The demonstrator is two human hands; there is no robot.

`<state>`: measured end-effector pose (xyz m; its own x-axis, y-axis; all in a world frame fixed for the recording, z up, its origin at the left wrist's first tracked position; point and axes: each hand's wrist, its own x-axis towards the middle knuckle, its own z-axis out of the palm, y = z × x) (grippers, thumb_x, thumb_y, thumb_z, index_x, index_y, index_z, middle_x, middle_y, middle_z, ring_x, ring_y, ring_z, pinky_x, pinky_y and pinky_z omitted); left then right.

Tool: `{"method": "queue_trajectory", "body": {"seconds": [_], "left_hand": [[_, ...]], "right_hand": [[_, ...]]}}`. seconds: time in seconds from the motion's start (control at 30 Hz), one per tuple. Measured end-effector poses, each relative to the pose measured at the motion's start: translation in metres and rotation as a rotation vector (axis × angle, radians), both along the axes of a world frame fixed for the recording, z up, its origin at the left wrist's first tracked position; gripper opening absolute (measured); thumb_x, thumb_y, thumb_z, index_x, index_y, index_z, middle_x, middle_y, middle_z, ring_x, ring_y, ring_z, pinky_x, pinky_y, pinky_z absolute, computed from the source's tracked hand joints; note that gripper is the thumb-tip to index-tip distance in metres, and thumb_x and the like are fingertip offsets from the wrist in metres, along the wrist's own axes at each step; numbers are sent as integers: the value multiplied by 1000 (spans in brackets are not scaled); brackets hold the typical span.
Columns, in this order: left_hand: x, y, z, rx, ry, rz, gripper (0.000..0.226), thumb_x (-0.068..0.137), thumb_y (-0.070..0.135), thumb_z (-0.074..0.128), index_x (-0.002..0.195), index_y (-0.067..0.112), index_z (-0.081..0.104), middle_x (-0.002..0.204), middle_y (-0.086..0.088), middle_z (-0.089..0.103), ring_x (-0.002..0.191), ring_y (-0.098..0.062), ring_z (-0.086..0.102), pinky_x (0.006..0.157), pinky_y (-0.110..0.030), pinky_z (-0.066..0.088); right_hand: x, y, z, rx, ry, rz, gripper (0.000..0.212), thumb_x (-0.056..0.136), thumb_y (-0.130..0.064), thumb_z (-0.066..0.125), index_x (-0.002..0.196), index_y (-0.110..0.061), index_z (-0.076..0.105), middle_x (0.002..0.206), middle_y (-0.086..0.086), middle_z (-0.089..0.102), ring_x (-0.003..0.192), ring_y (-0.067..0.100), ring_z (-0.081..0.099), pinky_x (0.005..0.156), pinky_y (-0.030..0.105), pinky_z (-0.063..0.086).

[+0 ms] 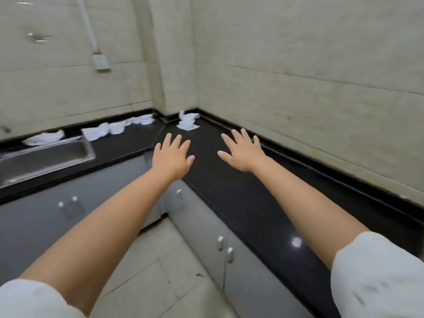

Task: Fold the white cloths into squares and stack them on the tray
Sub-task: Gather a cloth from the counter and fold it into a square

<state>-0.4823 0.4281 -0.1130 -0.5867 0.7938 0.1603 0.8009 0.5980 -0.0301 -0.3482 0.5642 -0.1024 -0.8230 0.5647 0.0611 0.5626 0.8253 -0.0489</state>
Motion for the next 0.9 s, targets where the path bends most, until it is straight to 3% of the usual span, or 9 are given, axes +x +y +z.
{"method": "queue_trajectory", "body": {"seconds": [0.27, 0.67, 0.9], "left_hand": [[-135, -25, -25, -37, -49, 203, 56, 99, 42, 28, 148, 19, 15, 158, -8, 7, 146, -27, -4, 117, -49, 9], [-375, 84, -20, -67, 19, 258, 56, 97, 43, 33, 146, 18, 22, 154, -8, 19, 145, -26, 7, 115, -48, 14], [-480, 121, -61, -99, -83, 276, 55, 97, 42, 33, 146, 18, 22, 155, -7, 18, 146, -25, 5, 116, -48, 13]], "right_hand": [[-169, -1, -24, -14, -40, 219, 61, 97, -51, 25, 149, -26, 6, 158, 7, -1, 145, 28, -7, 116, 53, 3], [-410, 138, -22, -19, 50, 243, 59, 97, -48, 28, 148, -24, 12, 157, 8, 6, 144, 30, 3, 113, 54, 12], [-496, 173, -76, -118, -78, 264, 59, 98, -47, 27, 149, -24, 7, 158, 8, 2, 145, 30, -2, 116, 51, 10]]}}
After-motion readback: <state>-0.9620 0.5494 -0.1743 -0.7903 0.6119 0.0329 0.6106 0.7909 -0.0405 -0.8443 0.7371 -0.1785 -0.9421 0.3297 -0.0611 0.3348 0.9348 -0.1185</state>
